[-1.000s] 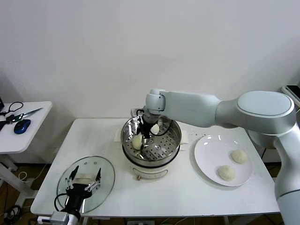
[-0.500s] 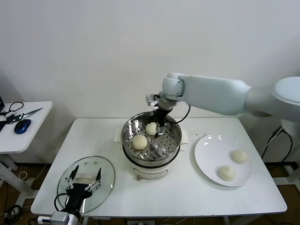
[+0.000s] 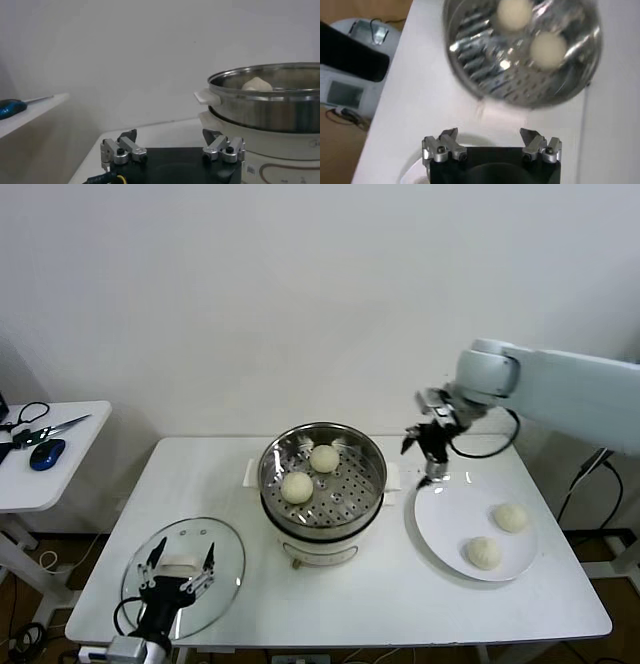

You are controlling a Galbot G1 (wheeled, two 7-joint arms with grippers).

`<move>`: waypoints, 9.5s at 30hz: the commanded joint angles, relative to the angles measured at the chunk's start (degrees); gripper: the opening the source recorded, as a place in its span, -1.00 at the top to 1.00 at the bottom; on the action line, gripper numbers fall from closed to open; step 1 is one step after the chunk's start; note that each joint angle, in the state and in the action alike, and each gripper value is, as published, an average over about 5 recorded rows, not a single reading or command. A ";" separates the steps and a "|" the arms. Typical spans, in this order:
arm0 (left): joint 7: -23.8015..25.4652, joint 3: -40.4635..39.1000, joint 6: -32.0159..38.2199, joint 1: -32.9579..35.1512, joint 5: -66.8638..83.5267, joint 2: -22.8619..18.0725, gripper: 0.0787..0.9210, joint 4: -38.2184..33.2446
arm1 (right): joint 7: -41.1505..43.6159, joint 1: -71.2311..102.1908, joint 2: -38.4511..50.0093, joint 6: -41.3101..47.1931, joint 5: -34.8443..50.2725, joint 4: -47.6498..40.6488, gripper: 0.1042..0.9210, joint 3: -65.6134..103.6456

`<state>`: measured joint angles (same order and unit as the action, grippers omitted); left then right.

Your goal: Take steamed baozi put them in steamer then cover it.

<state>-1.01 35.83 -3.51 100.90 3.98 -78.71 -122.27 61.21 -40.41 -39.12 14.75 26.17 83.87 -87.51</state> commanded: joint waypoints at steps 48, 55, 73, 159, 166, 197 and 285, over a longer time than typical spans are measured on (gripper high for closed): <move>-0.11 0.28 -0.34 0.72 -0.99 -1.23 -0.77 0.83 | 2.14 34.16 3.46 -4.05 -24.80 -13.58 -0.43 23.49; -0.10 0.43 -0.37 0.82 -0.91 -1.05 -0.77 0.65 | 3.74 20.29 3.13 -15.66 -26.38 -12.25 -0.41 15.90; -0.09 0.11 -0.61 1.82 0.07 -1.48 -0.77 -0.16 | 8.53 -10.39 -19.30 -38.46 -23.35 -8.89 -0.43 5.15; -0.30 -0.10 -1.96 -0.44 -0.22 -0.96 -0.77 -0.44 | 0.77 25.25 12.77 -1.76 -20.51 -11.71 -0.76 24.45; -0.35 -0.66 -1.97 0.16 -1.07 -1.53 -0.77 -0.45 | 2.72 37.85 11.18 -7.69 -29.79 -19.10 -0.76 36.13; -0.50 -0.84 -2.56 0.07 -2.00 -2.35 -0.77 0.17 | 3.46 43.24 -3.99 -16.66 -40.46 -38.95 -0.76 46.41; -0.08 -4.50 -1.59 -0.90 0.25 0.22 -0.77 0.22 | -8.67 4.61 -33.00 4.88 19.04 -19.81 -0.45 -8.62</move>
<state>-1.09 31.31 -5.23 99.80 4.27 -78.52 -122.08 53.50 -39.61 -70.28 19.34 46.18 64.68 -95.39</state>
